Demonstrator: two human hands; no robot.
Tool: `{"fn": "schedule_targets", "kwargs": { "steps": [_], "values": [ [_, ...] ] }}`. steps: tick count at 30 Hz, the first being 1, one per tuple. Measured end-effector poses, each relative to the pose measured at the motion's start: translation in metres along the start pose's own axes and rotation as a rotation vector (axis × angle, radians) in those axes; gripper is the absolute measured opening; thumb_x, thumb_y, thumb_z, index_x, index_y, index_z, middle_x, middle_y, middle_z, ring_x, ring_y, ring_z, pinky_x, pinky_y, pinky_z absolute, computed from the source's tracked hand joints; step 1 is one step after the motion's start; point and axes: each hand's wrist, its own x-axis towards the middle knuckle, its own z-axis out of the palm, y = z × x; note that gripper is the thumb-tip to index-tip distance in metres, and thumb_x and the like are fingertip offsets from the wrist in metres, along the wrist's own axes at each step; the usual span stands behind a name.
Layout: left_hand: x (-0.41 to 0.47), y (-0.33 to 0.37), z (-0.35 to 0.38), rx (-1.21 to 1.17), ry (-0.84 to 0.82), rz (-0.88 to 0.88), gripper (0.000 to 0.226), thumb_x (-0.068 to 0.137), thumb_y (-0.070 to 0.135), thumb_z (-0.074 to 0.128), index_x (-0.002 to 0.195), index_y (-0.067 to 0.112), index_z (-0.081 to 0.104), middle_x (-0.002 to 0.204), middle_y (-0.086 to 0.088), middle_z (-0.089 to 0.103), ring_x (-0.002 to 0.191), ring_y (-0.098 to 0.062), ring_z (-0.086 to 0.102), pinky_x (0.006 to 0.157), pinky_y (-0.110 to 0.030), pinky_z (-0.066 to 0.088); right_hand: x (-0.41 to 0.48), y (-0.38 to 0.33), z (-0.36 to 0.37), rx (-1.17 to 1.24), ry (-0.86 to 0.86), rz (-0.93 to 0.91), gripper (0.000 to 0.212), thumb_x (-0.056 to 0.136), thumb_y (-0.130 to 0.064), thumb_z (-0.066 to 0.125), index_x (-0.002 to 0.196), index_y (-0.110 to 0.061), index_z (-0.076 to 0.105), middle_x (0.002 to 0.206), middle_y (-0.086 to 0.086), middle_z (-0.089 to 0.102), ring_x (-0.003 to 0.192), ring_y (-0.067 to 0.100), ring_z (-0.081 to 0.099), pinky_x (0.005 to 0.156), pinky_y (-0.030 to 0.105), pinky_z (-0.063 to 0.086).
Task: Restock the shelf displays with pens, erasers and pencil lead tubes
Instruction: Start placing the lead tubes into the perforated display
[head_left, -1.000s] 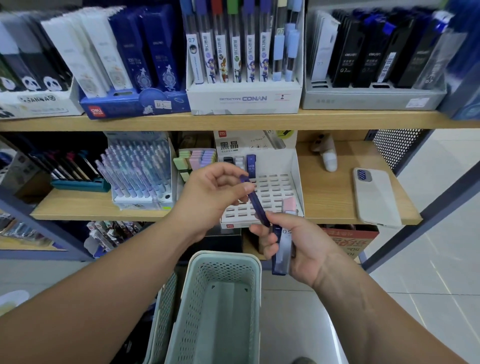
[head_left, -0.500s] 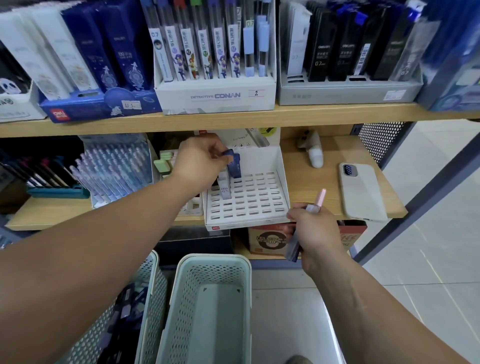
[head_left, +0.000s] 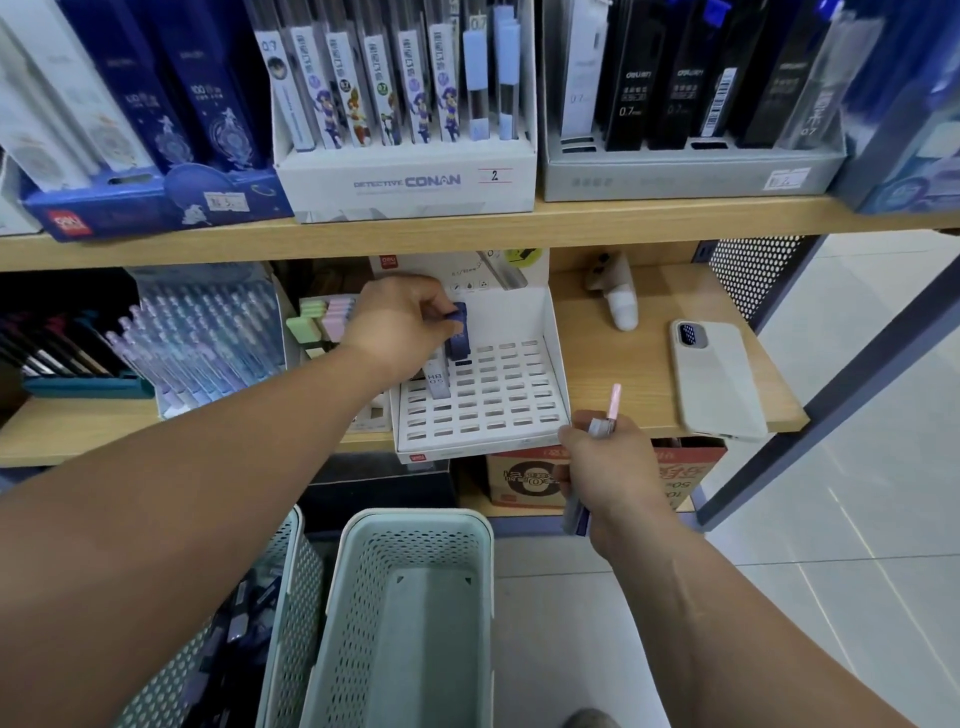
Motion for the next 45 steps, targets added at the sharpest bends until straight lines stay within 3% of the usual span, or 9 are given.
{"fn": "schedule_targets", "kwargs": {
  "steps": [6,13,25,30,34,38,41,43,45],
  "values": [
    [0.009,0.006,-0.007,0.072,-0.07,-0.015,0.015,0.086,0.019,0.074,0.1,0.023,0.069,0.09,0.009,0.069,0.09,-0.011,0.064,0.088,-0.025,0.051,0.01,0.006,0.007,-0.101,0.068,-0.045,0.003,0.092,-0.02,0.062,0.093,-0.02,0.059,0.087,0.01,0.069,0.072,0.027,0.065,0.08,0.053,0.06],
    [0.009,-0.001,-0.001,0.098,-0.08,0.067,0.008,0.084,0.016,0.077,0.088,0.021,0.073,0.085,0.004,0.07,0.086,-0.019,0.067,0.084,-0.035,0.055,0.019,0.009,0.015,-0.102,0.128,0.003,0.006,0.089,-0.021,0.064,0.091,-0.021,0.059,0.088,0.008,0.069,0.085,0.034,0.07,0.084,0.055,0.059],
    [0.006,-0.005,0.003,0.273,-0.038,0.158,0.016,0.09,0.022,0.071,0.103,0.018,0.078,0.11,-0.001,0.072,0.101,-0.023,0.065,0.091,-0.036,0.053,0.017,0.014,0.019,0.001,0.092,0.123,0.003,0.085,-0.013,0.063,0.085,-0.013,0.06,0.079,0.011,0.065,0.075,0.034,0.067,0.084,0.057,0.059],
    [-0.003,-0.006,0.005,0.289,-0.044,0.238,0.023,0.089,0.024,0.071,0.11,0.018,0.077,0.111,-0.005,0.068,0.106,-0.025,0.061,0.089,-0.038,0.053,0.012,0.014,0.012,0.161,0.104,0.194,0.005,0.091,-0.006,0.061,0.089,-0.01,0.059,0.078,0.01,0.061,0.063,0.023,0.061,0.068,0.037,0.053],
    [-0.023,0.007,-0.005,0.21,0.101,0.261,0.03,0.086,0.022,0.074,0.116,0.02,0.074,0.115,-0.005,0.066,0.112,-0.021,0.057,0.092,-0.031,0.049,0.004,0.005,0.006,0.314,0.218,0.09,0.009,0.088,-0.015,0.059,0.092,-0.009,0.064,0.078,0.013,0.062,0.063,0.027,0.058,0.063,0.036,0.05],
    [-0.069,0.031,-0.015,-0.073,0.145,0.209,0.008,0.088,0.023,0.074,0.095,0.021,0.074,0.092,0.008,0.066,0.081,-0.006,0.058,0.076,-0.025,0.048,-0.016,-0.027,0.007,0.619,-0.097,0.072,0.003,0.094,-0.009,0.064,0.096,-0.01,0.066,0.072,0.005,0.055,0.055,0.014,0.051,0.056,0.029,0.048],
    [-0.109,0.046,-0.015,-0.418,-0.102,-0.077,0.019,0.092,0.024,0.07,0.074,0.016,0.07,0.065,0.005,0.062,0.055,-0.002,0.047,0.056,-0.019,0.039,-0.032,-0.043,0.013,0.818,-0.354,0.087,0.003,0.094,-0.007,0.065,0.094,-0.01,0.065,0.067,0.003,0.053,0.057,0.014,0.054,0.056,0.027,0.05],
    [-0.132,0.05,-0.014,-0.539,-0.255,-0.221,0.025,0.093,0.025,0.068,0.072,0.012,0.071,0.06,-0.013,0.06,0.048,-0.01,0.046,0.05,-0.021,0.036,-0.04,-0.046,0.016,0.832,-0.415,0.08,0.005,0.094,-0.007,0.063,0.093,-0.012,0.063,0.067,0.003,0.055,0.064,0.016,0.061,0.068,0.03,0.054],
    [-0.146,0.05,-0.011,-0.622,-0.336,-0.303,0.022,0.093,0.023,0.067,0.075,0.015,0.074,0.061,-0.014,0.063,0.047,-0.015,0.05,0.047,-0.021,0.035,-0.045,-0.044,0.018,0.811,-0.458,0.073,0.005,0.092,-0.008,0.063,0.093,-0.013,0.063,0.069,0.003,0.057,0.076,0.018,0.064,0.079,0.033,0.052]
  ]
}}
